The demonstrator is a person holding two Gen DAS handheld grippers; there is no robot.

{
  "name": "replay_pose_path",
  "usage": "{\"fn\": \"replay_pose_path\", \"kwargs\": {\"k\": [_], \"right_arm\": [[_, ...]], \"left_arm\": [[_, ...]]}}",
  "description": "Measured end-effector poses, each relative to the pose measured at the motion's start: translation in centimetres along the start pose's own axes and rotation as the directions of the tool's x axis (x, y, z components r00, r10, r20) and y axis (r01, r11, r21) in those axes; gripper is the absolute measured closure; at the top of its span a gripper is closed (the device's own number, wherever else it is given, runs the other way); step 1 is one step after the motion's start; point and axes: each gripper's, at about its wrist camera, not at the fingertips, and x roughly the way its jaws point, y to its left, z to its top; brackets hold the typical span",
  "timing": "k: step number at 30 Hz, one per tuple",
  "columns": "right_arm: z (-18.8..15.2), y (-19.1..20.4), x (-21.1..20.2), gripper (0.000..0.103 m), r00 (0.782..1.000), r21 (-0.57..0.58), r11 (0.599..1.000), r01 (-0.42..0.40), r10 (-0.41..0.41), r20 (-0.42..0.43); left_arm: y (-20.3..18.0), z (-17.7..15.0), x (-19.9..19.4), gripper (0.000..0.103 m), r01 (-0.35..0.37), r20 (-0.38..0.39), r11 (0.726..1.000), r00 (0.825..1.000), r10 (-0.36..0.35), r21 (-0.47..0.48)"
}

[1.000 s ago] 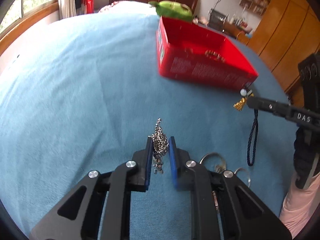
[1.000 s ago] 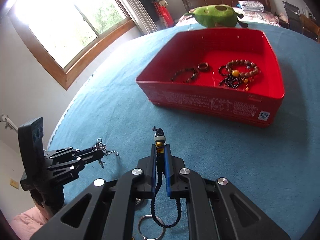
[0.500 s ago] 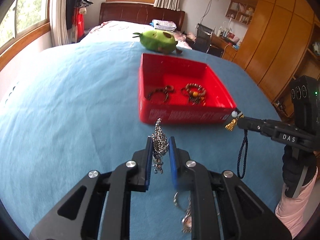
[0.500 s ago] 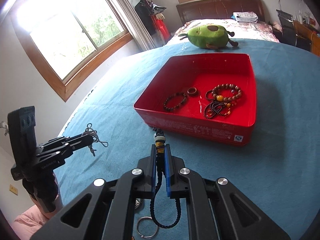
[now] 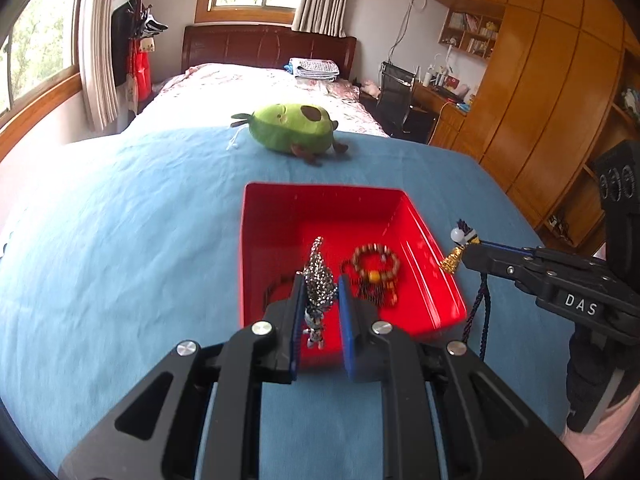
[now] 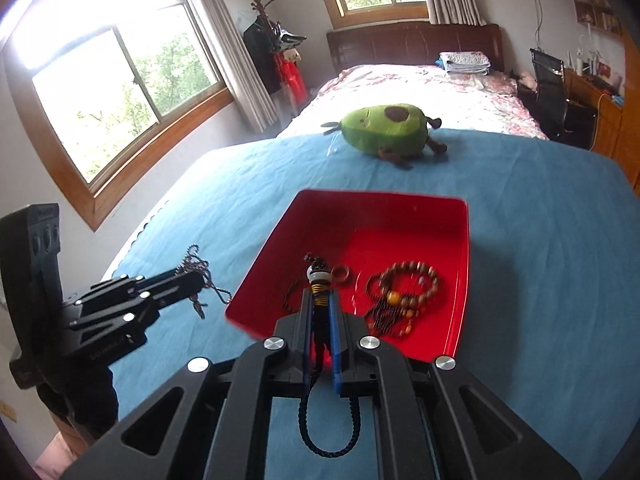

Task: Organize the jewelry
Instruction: 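Carry the chain and pendant into the red tin and open both tools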

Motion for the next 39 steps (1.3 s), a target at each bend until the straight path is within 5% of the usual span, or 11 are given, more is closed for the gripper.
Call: {"fn": "replay_pose_path", "kwargs": {"k": [9,22,27,29,34,39], "right_arm": [[3.2,-3.5,8.3,0.096,0.996,0.031,0.997,0.067,-0.065,-0.063],[2.0,-5.7,14.7,0.094,0.980,0.061,0.993,0.098,-0.086,-0.178],[1.7,-5.6,14.3,0.091,0.979,0.067,0.991,0.113,-0.100,-0.177],[1.5,-5.6,13.9,0.090,0.980,0.068,0.991,0.112,-0.099,-0.171],[0.9,-5.1,11.4,0.090,0.988,0.071,0.994,0.089,-0.078,-0.134],[-0.9,-4.2,8.2,0.087,0.993,0.059,0.996,0.071,-0.065,-0.100]], "left_arm": [[0.4,2.9,8.0,0.089,-0.018,-0.064,1.000,0.998,0.017,-0.017],[2.0,2.6,15.5,0.090,-0.028,-0.181,0.999,0.983,0.020,-0.039],[2.3,2.7,15.2,0.087,-0.008,-0.179,0.999,0.984,-0.002,-0.052],[2.4,2.8,14.4,0.071,0.007,-0.166,0.998,0.986,-0.018,-0.063],[1.6,2.4,11.4,0.070,-0.005,-0.124,1.000,0.992,0.003,-0.021],[1.1,0.3,7.0,0.044,-0.045,-0.055,0.999,0.997,0.047,0.031]]}}
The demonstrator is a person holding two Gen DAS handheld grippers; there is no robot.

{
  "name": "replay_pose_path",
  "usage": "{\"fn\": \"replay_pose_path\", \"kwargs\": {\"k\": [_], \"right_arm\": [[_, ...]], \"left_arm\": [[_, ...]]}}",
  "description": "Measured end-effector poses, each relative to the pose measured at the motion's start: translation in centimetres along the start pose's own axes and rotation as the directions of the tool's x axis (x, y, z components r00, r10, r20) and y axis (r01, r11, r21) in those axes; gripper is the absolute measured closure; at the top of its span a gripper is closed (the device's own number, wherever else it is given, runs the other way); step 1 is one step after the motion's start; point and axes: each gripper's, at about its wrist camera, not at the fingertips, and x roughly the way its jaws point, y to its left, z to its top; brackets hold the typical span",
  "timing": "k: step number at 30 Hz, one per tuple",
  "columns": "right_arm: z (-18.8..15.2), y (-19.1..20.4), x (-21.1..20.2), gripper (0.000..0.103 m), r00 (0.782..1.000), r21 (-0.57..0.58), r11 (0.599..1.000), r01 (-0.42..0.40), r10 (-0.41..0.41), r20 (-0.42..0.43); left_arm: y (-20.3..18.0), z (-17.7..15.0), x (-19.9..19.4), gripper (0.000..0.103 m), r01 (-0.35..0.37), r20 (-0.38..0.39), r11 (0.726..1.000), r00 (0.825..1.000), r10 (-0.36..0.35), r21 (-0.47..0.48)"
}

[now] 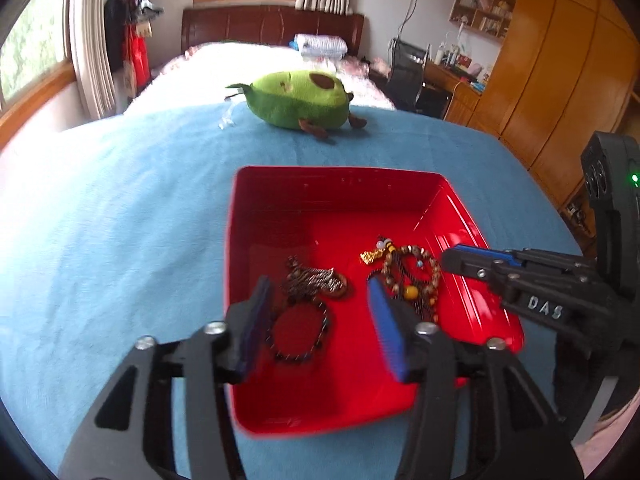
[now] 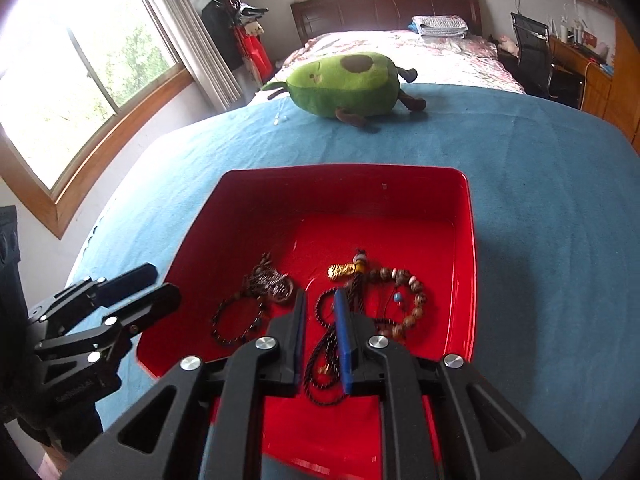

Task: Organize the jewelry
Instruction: 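Carry the chain and pendant into the red tin and open both tools, then move both open tools back toward the silver key ring and hoop bangle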

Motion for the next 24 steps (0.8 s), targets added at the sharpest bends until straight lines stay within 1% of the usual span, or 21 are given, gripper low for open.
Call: {"fn": "replay_pose_path", "kwargs": {"k": [1,3,4,5,6,7,9,10,12,14,16,17,18,20,24], "right_arm": [[-0.8,0.2,-0.8,0.087,1.000,-0.011,1.000,0.002,-0.002,0.010],[-2.3,0.4,-2.1,0.084,1.000,-0.023,1.000,-0.010,0.011,0.024],[-3.2,0.5,-2.8,0.082,0.999,-0.027,0.999,-0.017,0.018,0.030],[-4.2,0.6,-3.5,0.078,0.999,-0.029,0.999,-0.020,0.021,0.035],[-5.1,0.7,-4.0,0.071,0.999,-0.033,0.999,-0.020,0.022,0.039],[-6.1,0.9,-4.6,0.067,0.999,-0.043,0.999,-0.022,0.024,0.039],[-8.2,1.3,-5.6,0.049,0.999,-0.058,0.998,-0.017,0.019,0.033],[-9.1,1.4,-5.9,0.044,1.000,-0.063,0.998,-0.012,0.013,0.026],[-10.9,1.7,-6.5,0.019,1.000,-0.066,0.998,-0.010,0.011,0.009],[-12.9,2.0,-7.1,0.017,1.000,-0.067,0.998,-0.021,0.021,-0.006],[-14.8,2.3,-7.7,0.013,0.998,-0.060,0.997,-0.050,0.048,-0.027],[-15.5,2.3,-7.9,0.008,0.997,-0.051,0.997,-0.067,0.065,-0.035],[-16.2,2.4,-8.1,0.005,0.996,-0.043,0.996,-0.081,0.079,-0.039],[-17.7,2.5,-8.7,0.005,0.992,-0.019,0.993,-0.115,0.114,-0.050],[-20.2,2.8,-9.3,0.004,0.985,0.007,0.988,-0.154,0.155,-0.075]], "left_arm": [[-0.1,-0.7,-0.9,0.037,-0.011,0.014,1.000,1.000,0.011,0.011],[0.0,-2.2,-2.5,0.032,-0.017,0.030,1.000,0.999,0.016,0.025],[0.1,-3.0,-3.3,0.026,-0.018,0.030,0.999,0.999,0.017,0.029],[0.2,-4.0,-4.1,0.019,-0.017,0.033,0.999,0.999,0.016,0.031],[0.4,-4.6,-4.6,0.015,-0.020,0.034,0.999,0.999,0.019,0.030],[0.5,-5.5,-5.2,0.012,-0.028,0.037,0.999,0.999,0.027,0.030],[0.8,-7.2,-5.9,0.011,-0.044,0.022,0.998,0.999,0.043,0.035],[1.0,-8.2,-6.3,0.009,-0.042,0.004,0.998,0.999,0.042,0.035],[1.6,-10.0,-6.7,0.008,-0.035,-0.032,0.999,0.999,0.035,0.015],[2.2,-11.7,-7.2,0.008,-0.026,-0.062,1.000,0.998,0.025,-0.013],[2.8,-13.4,-7.7,0.008,-0.031,-0.084,0.999,0.996,0.028,-0.035],[3.0,-14.1,-8.0,0.008,-0.036,-0.087,0.998,0.996,0.032,-0.045],[3.1,-15.0,-8.4,0.008,-0.045,-0.091,0.998,0.995,0.040,-0.053],[3.3,-16.2,-9.1,0.008,-0.047,-0.096,0.997,0.995,0.041,-0.061],[3.3,-18.8,-10.7,0.007,-0.041,-0.107,0.996,0.994,0.033,-0.076]]}}
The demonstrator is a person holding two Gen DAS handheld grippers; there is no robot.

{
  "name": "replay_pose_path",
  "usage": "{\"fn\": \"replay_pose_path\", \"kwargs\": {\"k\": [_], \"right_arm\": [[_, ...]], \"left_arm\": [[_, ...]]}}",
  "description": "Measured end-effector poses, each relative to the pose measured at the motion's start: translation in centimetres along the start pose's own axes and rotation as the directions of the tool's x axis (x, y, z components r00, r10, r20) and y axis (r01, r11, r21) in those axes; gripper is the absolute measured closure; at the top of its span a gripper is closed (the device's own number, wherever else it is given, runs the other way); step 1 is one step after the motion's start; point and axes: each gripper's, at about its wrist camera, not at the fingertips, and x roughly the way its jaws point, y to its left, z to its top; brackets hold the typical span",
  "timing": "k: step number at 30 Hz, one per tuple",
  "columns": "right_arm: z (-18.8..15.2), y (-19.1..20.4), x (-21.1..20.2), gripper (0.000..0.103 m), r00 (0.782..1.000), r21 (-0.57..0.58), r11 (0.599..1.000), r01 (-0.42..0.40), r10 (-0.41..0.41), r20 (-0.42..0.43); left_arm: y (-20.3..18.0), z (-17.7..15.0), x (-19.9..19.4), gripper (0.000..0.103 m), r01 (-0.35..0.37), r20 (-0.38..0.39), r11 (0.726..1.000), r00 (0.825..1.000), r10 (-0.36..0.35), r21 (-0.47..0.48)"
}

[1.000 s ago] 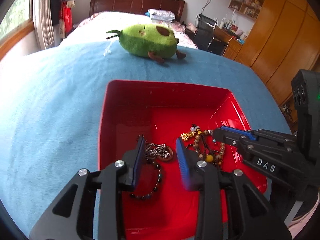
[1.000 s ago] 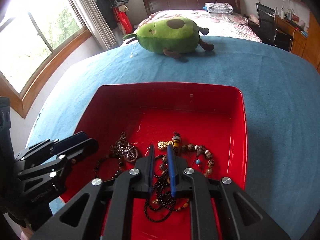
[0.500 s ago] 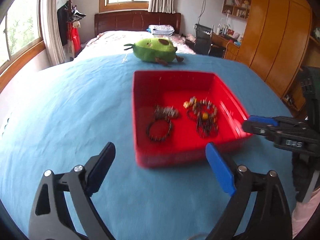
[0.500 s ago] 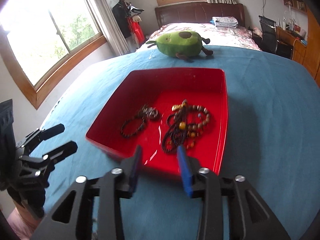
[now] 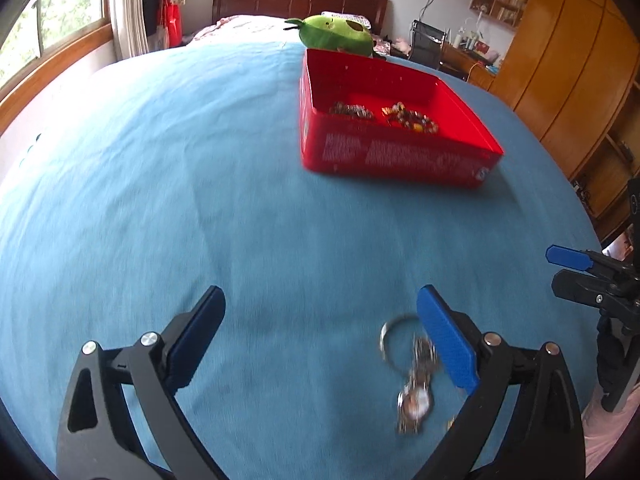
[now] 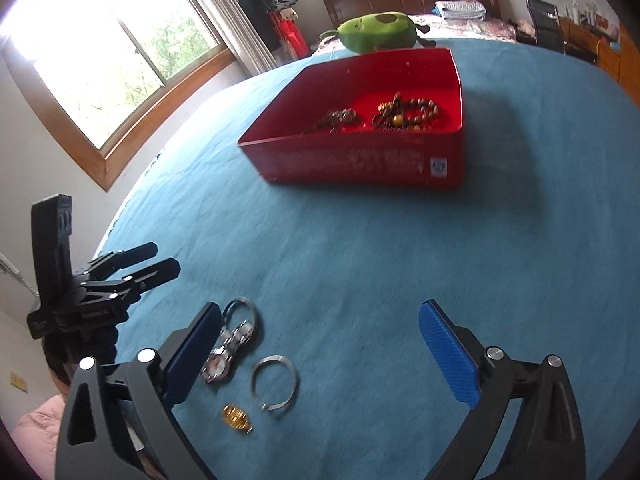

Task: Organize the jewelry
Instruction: 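Move both open tools back toward the silver key ring and hoop bangle, then close the right tool on the silver hoop bangle while the left tool approaches the key ring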

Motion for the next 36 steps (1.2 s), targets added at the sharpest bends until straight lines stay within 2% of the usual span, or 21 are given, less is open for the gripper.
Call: {"fn": "replay_pose_path", "kwargs": {"k": [6,13,19,25,27,29,32,36], "right_arm": [[-2.5,0.6,0.2,0.004,0.999,0.009,1.000,-0.017,0.017,-0.030],[-4.2,1.0,0.4,0.004,0.999,-0.004,0.999,-0.040,0.040,-0.018],[-4.8,1.2,1.1,0.012,0.999,-0.017,0.999,-0.047,0.046,-0.025],[-4.6,1.2,2.0,0.026,0.998,-0.018,0.998,-0.058,0.058,-0.037],[-4.6,1.4,2.1,0.043,0.996,-0.025,0.997,-0.073,0.072,-0.043],[-4.5,1.6,2.4,0.051,0.995,-0.033,0.996,-0.085,0.083,-0.060],[-4.6,1.9,3.0,0.062,0.993,-0.039,0.995,-0.090,0.087,-0.079],[-4.6,1.9,3.5,0.070,0.992,-0.045,0.996,-0.073,0.068,-0.104]], "left_arm": [[0.5,-3.3,-0.9,0.007,0.019,-0.020,0.999,1.000,-0.020,-0.041],[1.9,-5.2,-1.3,0.007,-0.015,-0.026,0.996,1.000,0.012,-0.089],[2.7,-6.1,-1.5,0.007,-0.046,-0.023,0.995,0.999,0.045,-0.091],[3.5,-6.1,-1.0,0.007,-0.061,-0.031,0.993,0.998,0.058,-0.102],[3.5,-6.0,-0.9,0.007,-0.070,-0.026,0.993,0.997,0.068,-0.099],[3.6,-5.9,-0.8,0.007,-0.075,-0.021,0.992,0.997,0.073,-0.097],[3.5,-5.6,-0.4,0.007,-0.062,-0.025,0.994,0.998,0.060,-0.091],[3.3,-5.4,0.0,0.007,-0.060,-0.032,0.995,0.998,0.057,-0.077]]}}
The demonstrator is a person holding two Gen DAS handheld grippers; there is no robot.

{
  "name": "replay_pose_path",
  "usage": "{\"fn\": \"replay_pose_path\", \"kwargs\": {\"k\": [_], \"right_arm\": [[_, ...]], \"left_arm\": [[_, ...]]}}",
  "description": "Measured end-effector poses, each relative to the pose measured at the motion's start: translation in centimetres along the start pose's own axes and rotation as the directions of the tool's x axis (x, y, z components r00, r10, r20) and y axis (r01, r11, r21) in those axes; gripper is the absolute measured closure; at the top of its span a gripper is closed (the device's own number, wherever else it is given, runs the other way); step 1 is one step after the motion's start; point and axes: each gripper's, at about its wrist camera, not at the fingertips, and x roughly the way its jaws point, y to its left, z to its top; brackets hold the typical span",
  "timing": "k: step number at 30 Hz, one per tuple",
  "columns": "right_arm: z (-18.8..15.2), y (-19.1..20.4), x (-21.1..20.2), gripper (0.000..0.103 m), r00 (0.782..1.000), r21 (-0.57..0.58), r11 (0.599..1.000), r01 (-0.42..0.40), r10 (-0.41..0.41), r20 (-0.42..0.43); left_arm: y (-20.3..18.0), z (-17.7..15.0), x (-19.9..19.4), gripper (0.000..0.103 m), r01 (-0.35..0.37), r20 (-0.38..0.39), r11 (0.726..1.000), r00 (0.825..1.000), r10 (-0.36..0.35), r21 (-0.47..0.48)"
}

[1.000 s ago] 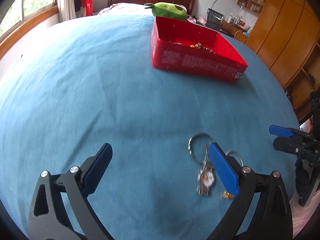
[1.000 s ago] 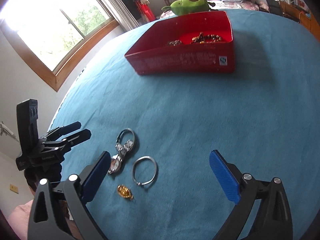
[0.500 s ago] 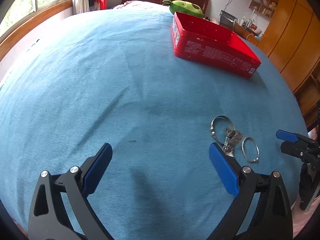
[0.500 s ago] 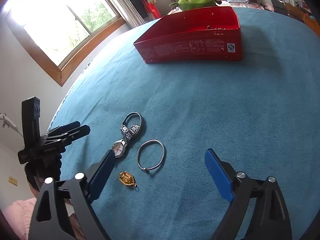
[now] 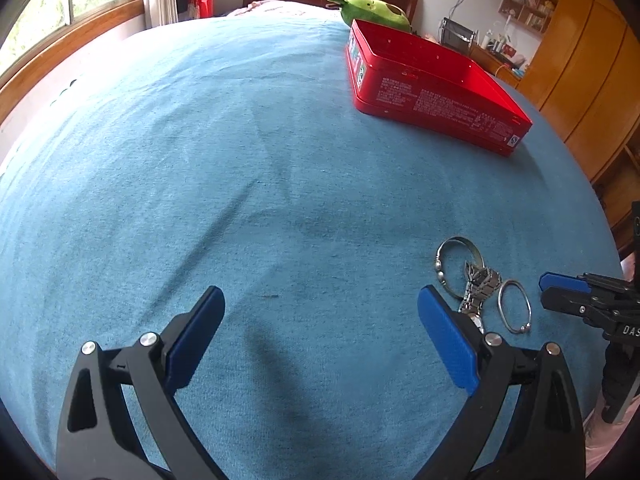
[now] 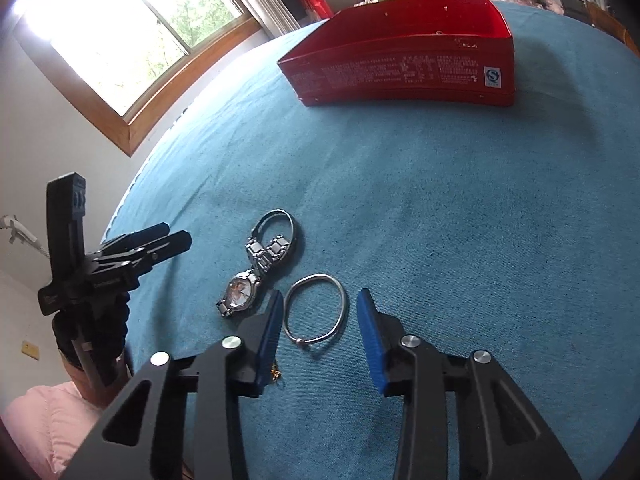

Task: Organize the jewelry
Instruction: 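Close the right tool on the silver hoop bangle while the left tool approaches the key ring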

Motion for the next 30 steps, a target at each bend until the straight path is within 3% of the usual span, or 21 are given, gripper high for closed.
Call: {"fn": "replay_pose_path", "kwargs": {"k": [10,30], "right_arm": [[0.0,0.1,1.4,0.071,0.999,-0.022,1.000,0.017,-0.018,-0.044],[2.0,2.8,2.2,0.071,0.999,-0.063,0.998,-0.015,0.013,-0.039]], "left_arm": [[-0.1,0.3,0.6,0.007,0.004,-0.007,1.000,1.000,-0.004,0.008],[0.6,0.6,0.9,0.007,0.008,-0.014,1.000,1.000,-0.008,-0.004]]}}
